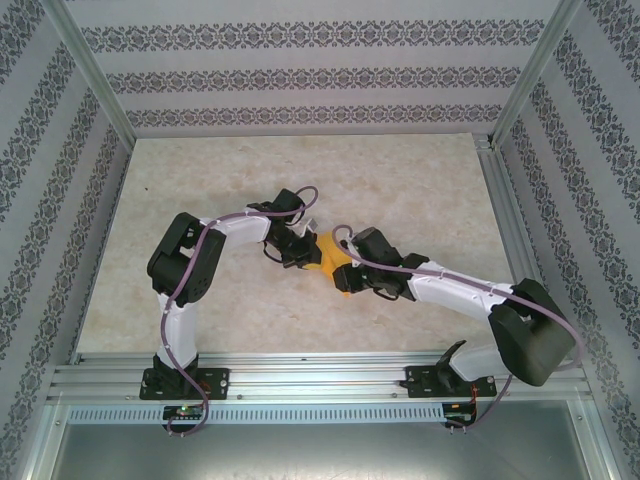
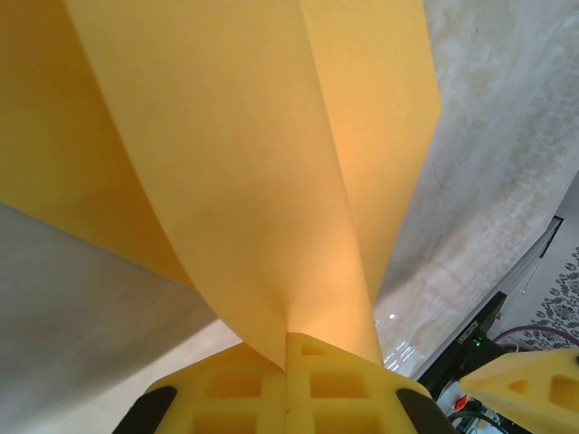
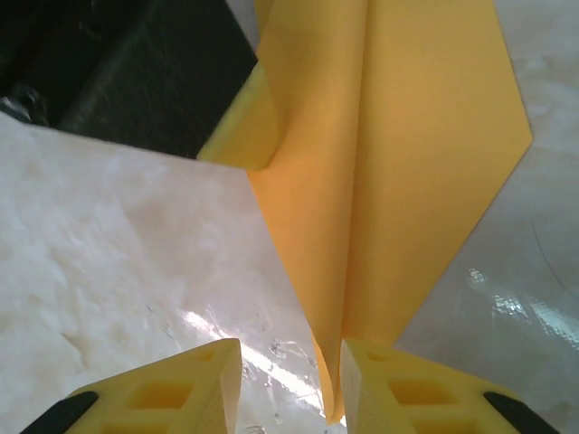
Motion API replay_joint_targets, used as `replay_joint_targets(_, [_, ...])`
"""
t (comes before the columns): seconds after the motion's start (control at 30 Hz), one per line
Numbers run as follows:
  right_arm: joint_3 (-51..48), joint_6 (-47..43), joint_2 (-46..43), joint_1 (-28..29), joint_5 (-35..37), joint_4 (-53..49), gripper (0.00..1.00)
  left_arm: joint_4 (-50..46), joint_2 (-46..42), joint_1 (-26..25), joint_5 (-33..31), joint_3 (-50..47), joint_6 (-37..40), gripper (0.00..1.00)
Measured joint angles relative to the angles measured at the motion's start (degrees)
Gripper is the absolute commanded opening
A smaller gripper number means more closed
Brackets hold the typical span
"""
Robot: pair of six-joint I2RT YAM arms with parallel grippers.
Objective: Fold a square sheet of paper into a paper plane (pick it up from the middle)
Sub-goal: Fourth fold the wing at the center of the table.
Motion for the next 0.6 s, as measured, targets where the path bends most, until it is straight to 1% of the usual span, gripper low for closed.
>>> replay_joint_targets(0.03, [-0.92,1.60,-0.04,-1.05,-1.62,1.68,0.26,-0.46,0.33,0.00,-0.17,0.46,0.31,0.00])
replay_joint_targets(0.13, [-2.49,5.51,0.44,-2.95,-5.29,4.72,0.20,-1.03,1.25,0.00,-0.55,1.64,1.31,0.00])
replay_joint_targets(0.23, [-2.58,8.68,1.92,-3.19,-8.28,7.72,0.16,-1.31,1.97,0.00,-0.81,2.32,2.19,0.00])
replay_joint_targets(0.43, [-2.58,13.35,5.88,-3.58,-11.58,12.72,0.14,-1.73,3.21,0.00,-0.83,3.67,3.02,0.01])
replay_joint_targets(0.6, [-2.58,14.91,9.33,-3.89,-12.74,13.99,0.14,-2.49,3.41,0.00,-0.81,5.22,4.04,0.01])
